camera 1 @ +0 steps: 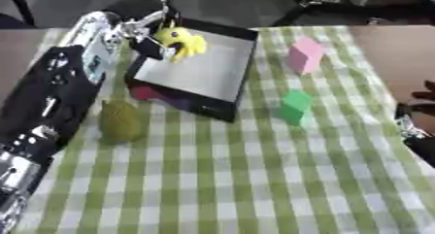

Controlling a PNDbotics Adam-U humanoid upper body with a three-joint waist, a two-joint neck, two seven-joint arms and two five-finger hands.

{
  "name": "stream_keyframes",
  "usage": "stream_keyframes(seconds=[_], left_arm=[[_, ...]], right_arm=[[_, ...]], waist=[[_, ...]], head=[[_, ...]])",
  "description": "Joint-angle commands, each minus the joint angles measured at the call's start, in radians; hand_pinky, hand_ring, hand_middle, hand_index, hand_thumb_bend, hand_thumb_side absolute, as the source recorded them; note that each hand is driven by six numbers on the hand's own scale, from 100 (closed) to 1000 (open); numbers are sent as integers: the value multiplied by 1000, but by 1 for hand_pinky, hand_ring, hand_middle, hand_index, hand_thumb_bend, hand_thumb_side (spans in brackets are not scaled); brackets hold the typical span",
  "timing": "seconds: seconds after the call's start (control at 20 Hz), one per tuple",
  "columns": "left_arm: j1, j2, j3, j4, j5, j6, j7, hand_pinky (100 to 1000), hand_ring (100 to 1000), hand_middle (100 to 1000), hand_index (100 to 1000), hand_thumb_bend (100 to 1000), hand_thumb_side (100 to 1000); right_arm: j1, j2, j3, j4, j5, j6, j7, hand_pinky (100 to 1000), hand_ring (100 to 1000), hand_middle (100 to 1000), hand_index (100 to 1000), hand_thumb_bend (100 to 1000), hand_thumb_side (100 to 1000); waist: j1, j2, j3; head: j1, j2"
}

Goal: Pick up objects on the table and place them in the box.

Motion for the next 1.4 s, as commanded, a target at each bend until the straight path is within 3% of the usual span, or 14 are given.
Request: stream_keyframes(seconds=[0.05,0.1,0.35,0.55,0.6,0.8,0.9,1.0,1.2,1.4], left_arm=[[-15,24,-8,-6,-27,-35,6,778,738,744,899,635,783],[-14,36,-6,-13,-22,-41,8,823,794,803,933,736,871],[-2,144,8,-142,87,-35,5,830,808,834,950,743,869],[26,260,-3,-274,229,-43,-84,802,767,789,926,649,811],[40,290,-9,-307,272,-51,-121,791,745,754,904,546,734],[118,422,-53,-406,478,-99,-376,777,729,738,889,431,631],[148,479,-88,-430,563,-109,-524,770,729,743,888,485,645],[182,531,-140,-455,603,-124,-598,761,723,739,886,537,665],[237,592,-179,-528,619,-141,-620,754,715,732,881,556,667],[256,589,-208,-545,621,-127,-621,756,720,739,883,559,673]], right_arm=[[-8,-16,-5,-9,-7,-1,1,812,691,740,925,218,535],[-8,-16,-5,-9,-6,-1,0,812,691,740,925,217,535],[-4,-19,-8,-9,-4,0,0,812,692,740,925,216,536],[-2,-23,-11,-8,-2,1,-2,812,692,740,925,215,536],[-2,-24,-11,-8,-2,1,-2,812,692,740,925,214,536],[-1,-31,-13,-8,1,3,-4,813,692,740,925,212,537],[-1,-34,-14,-8,2,3,-4,813,692,740,925,211,538],[-1,-37,-14,-8,3,4,-4,813,692,740,925,211,538],[0,-41,-16,-8,4,5,-6,813,692,740,925,214,537],[-4,-40,-13,-8,4,4,-3,813,692,740,925,211,537]], waist=[[-13,4,4],[-12,3,8],[-9,-2,25],[-6,-7,36],[-4,-8,38],[3,-12,43],[8,-14,44],[12,-15,44],[16,-14,44],[19,-15,42]], head=[[-5,-2],[-8,-2],[-22,-2],[-30,-2],[-31,-2],[-38,-2],[-42,-2],[-46,-2],[-48,-2],[-45,-2]])
